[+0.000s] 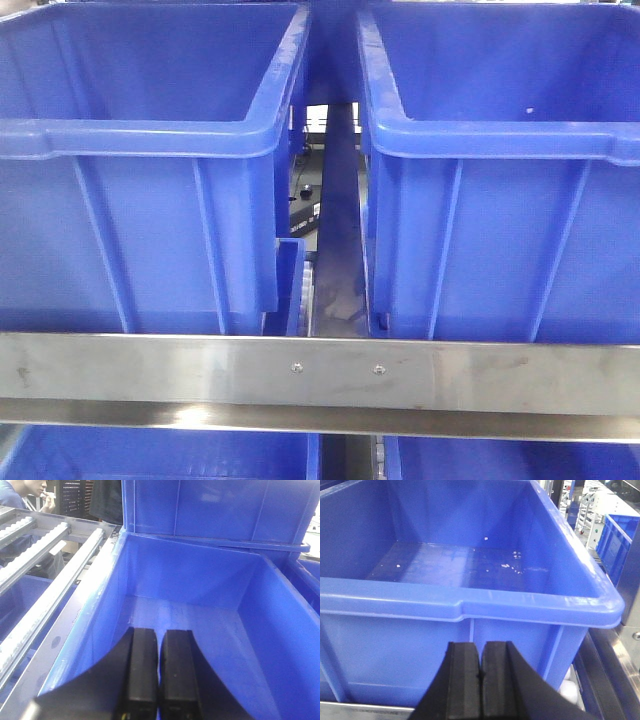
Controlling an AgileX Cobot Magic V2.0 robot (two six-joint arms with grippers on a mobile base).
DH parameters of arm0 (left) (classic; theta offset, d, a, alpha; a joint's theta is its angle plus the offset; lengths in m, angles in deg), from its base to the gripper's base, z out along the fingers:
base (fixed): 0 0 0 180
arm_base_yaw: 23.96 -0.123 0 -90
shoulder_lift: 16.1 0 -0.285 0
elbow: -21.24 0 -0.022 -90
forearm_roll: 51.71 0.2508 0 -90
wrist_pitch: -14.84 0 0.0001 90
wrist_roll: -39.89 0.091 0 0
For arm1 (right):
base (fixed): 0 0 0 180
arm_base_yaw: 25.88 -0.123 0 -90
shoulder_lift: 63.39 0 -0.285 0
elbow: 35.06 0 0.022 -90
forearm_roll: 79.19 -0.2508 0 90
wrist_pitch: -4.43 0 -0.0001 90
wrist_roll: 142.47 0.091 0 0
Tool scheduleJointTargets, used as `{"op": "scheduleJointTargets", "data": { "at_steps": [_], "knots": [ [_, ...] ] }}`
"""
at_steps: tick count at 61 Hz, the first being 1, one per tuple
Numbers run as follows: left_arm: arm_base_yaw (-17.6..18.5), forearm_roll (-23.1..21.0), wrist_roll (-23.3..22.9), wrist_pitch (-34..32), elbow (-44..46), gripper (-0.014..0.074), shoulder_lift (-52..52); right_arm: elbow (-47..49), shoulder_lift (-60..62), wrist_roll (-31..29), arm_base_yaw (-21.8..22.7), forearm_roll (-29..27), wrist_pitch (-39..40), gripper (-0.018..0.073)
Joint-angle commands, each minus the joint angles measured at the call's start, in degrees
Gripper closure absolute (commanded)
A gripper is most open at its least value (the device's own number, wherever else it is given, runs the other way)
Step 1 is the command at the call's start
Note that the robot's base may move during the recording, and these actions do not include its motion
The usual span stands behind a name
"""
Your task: Sort and place red and blue blocks on shelf
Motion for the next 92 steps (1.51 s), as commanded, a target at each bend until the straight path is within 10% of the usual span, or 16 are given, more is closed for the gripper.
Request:
{"op": "scheduleJointTargets", "data": {
  "at_steps": [1,19,49,92],
  "knots": [
    [-0.2,-0.4,-0.1,-4.7,1.6,0.0475,-0.4,1.3,1.1,-0.1,0.2,0.6,4.5,0.0541],
    [-2.9,1.9,4.9,-19.3,-7.0,0.0474,5.7,1.3,1.1,-0.1,0.2,0.6,4.4,0.0541],
    [-2.8,2.7,4.8,-6.7,-24.0,0.0474,29.6,1.3,1.1,-0.1,0.2,0.6,4.4,0.0541],
    [-2.2,2.7,4.8,-3.9,-24.4,0.0474,29.1,1.3,1.0,-0.1,0.2,0.6,4.4,0.0541]
  ]
}}
